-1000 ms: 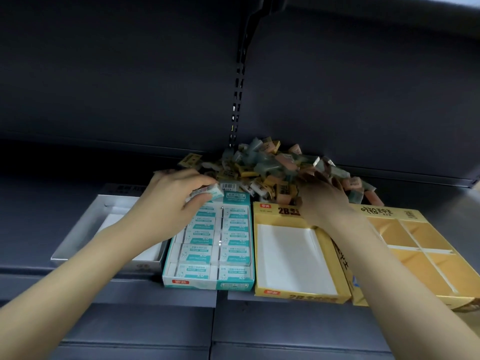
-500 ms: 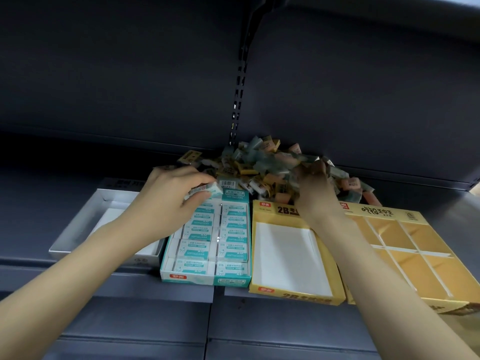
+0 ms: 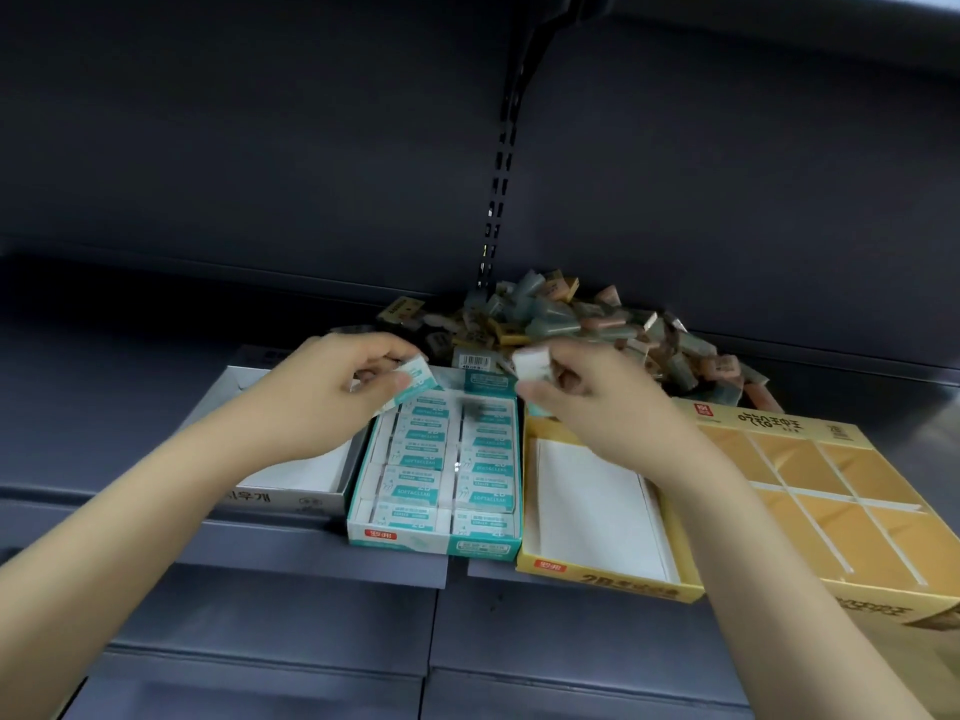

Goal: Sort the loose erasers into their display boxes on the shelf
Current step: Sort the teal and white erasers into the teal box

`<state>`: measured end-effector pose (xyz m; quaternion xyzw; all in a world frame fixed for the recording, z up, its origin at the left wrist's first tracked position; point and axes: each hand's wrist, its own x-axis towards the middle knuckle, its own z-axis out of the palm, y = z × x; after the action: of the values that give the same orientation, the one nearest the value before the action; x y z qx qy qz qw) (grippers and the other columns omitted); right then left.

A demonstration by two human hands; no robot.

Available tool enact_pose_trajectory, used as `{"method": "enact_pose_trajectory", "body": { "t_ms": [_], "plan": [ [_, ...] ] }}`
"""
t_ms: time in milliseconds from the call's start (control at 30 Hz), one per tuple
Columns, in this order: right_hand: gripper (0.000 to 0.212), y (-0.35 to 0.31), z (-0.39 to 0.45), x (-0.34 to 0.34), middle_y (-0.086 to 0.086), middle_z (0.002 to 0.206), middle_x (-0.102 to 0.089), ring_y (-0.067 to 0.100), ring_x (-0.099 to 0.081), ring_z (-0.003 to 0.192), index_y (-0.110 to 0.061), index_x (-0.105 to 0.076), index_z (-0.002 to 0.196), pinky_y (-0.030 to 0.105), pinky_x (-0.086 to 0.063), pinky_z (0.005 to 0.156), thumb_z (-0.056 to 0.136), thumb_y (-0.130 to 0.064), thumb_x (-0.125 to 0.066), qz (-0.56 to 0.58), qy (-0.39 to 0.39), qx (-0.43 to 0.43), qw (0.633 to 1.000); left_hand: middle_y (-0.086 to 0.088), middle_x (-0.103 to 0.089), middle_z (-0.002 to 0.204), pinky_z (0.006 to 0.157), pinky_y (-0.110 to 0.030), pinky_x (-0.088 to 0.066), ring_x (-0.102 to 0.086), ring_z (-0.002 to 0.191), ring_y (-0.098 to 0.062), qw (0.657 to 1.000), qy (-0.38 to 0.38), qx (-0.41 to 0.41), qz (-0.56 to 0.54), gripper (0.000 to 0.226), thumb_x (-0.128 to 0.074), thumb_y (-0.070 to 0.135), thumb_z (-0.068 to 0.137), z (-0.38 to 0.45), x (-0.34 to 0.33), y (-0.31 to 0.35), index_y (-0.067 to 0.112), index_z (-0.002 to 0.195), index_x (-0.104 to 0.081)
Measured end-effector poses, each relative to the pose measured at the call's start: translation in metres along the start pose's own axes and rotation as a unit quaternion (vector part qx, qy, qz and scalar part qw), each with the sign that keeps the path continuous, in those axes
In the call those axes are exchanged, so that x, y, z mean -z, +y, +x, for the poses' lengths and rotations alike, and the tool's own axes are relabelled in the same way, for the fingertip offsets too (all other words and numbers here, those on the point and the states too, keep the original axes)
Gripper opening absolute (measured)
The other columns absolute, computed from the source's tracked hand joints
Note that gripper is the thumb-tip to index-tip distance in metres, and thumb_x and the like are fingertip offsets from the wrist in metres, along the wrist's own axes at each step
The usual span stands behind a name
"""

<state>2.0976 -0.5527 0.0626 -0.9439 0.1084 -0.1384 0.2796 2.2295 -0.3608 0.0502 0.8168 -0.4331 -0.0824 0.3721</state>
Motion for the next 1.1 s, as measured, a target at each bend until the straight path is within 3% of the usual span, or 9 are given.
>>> {"method": "enact_pose_trajectory", "body": {
  "t_ms": [67,200,433,633,733,800,933,1000,1100],
  "plan": [
    [0.006,-0.002,-0.002,-0.007,-0.009,0.085,-0.071,0.004,-0.065,0.078,-0.024,-0.069,0.09,0.016,-0.051,0.07,0.085,-0.022,-0.068,0.133,-0.074,-0.011,0.988,0.019,-0.065,0.095,0.065,-0.005,-0.038,-0.057,0.092,0.006,1.0,-0.026,0.009,0.001,0.023,-0.053,0.021,0.092,-0.004,0.003,0.0,0.042,0.1,-0.059],
    [0.02,0.004,-0.002,-0.013,0.0,0.095,-0.074,0.013,-0.069,0.09,-0.02,-0.069,0.099,0.025,-0.055,0.074,0.081,-0.012,-0.071,0.237,-0.115,-0.031,0.964,0.019,-0.066,0.094,0.064,-0.002,-0.037,-0.057,0.086,0.006,0.998,-0.056,0.009,0.024,0.023,-0.059,0.023,0.088,-0.012,0.007,0.002,0.038,0.106,-0.063],
    [0.029,0.003,-0.005,-0.005,0.003,0.098,-0.073,0.017,-0.069,0.094,-0.017,-0.055,0.11,0.034,-0.051,0.086,0.085,-0.004,-0.064,0.258,-0.149,-0.06,0.953,0.012,-0.073,0.084,0.077,-0.011,-0.047,-0.065,0.08,0.003,0.997,-0.061,0.032,-0.033,0.025,-0.071,0.019,0.079,-0.024,0.016,0.01,0.033,0.099,-0.065],
    [0.018,-0.006,-0.012,-0.01,0.005,0.086,-0.068,0.019,-0.066,0.081,-0.007,-0.055,0.09,0.047,-0.051,0.084,0.083,-0.015,-0.069,0.211,-0.154,-0.054,0.964,0.014,-0.071,0.078,0.069,0.001,-0.038,-0.059,0.073,0.014,0.995,-0.088,0.034,0.005,0.013,-0.071,0.02,0.079,-0.03,0.009,0.019,0.03,0.086,-0.067],
    [0.022,-0.01,-0.017,-0.015,0.007,0.082,-0.059,0.017,-0.069,0.073,-0.015,-0.042,0.077,0.04,-0.052,0.069,0.084,-0.015,-0.063,0.204,-0.13,-0.064,0.968,0.013,-0.071,0.079,0.071,-0.008,-0.044,-0.061,0.076,0.009,0.995,-0.097,0.037,-0.006,0.014,-0.072,0.02,0.079,-0.031,0.007,0.016,0.032,0.085,-0.067],
    [0.028,-0.01,-0.019,-0.017,0.0,0.069,-0.048,0.013,-0.057,0.059,-0.018,-0.035,0.071,0.037,-0.041,0.059,0.084,-0.015,-0.06,0.169,-0.112,-0.054,0.978,0.015,-0.069,0.078,0.069,-0.006,-0.044,-0.061,0.077,0.009,0.993,-0.111,0.044,-0.004,0.015,-0.072,0.021,0.079,-0.032,0.007,0.014,0.033,0.086,-0.068],
    [0.041,-0.011,-0.023,-0.017,-0.001,0.065,-0.037,0.018,-0.033,0.063,-0.021,-0.034,0.066,0.032,-0.03,0.059,0.079,-0.025,-0.073,0.158,-0.145,-0.025,0.976,0.019,-0.067,0.087,0.067,-0.005,-0.044,-0.061,0.08,0.004,0.987,-0.142,0.04,0.066,0.016,-0.069,0.025,0.082,-0.031,0.002,0.013,0.033,0.095,-0.071],
    [0.039,-0.013,-0.024,-0.017,-0.003,0.067,-0.042,0.021,-0.039,0.067,-0.02,-0.04,0.066,0.034,-0.034,0.064,0.075,-0.029,-0.076,0.157,-0.153,-0.021,0.976,0.017,-0.063,0.092,0.071,-0.01,-0.045,-0.06,0.079,-0.002,0.983,-0.15,0.031,0.102,0.017,-0.067,0.027,0.083,-0.03,0.0,0.013,0.032,0.099,-0.071],
    [0.026,-0.013,-0.027,-0.019,-0.015,0.066,-0.048,0.003,-0.045,0.067,-0.019,-0.05,0.071,0.024,-0.036,0.066,0.078,-0.027,-0.074,0.137,-0.154,-0.032,0.978,0.014,-0.058,0.092,0.07,-0.008,-0.042,-0.057,0.08,-0.002,0.98,-0.154,0.016,0.125,0.017,-0.067,0.026,0.084,-0.03,-0.004,0.015,0.029,0.1,-0.071]
  ]
}}
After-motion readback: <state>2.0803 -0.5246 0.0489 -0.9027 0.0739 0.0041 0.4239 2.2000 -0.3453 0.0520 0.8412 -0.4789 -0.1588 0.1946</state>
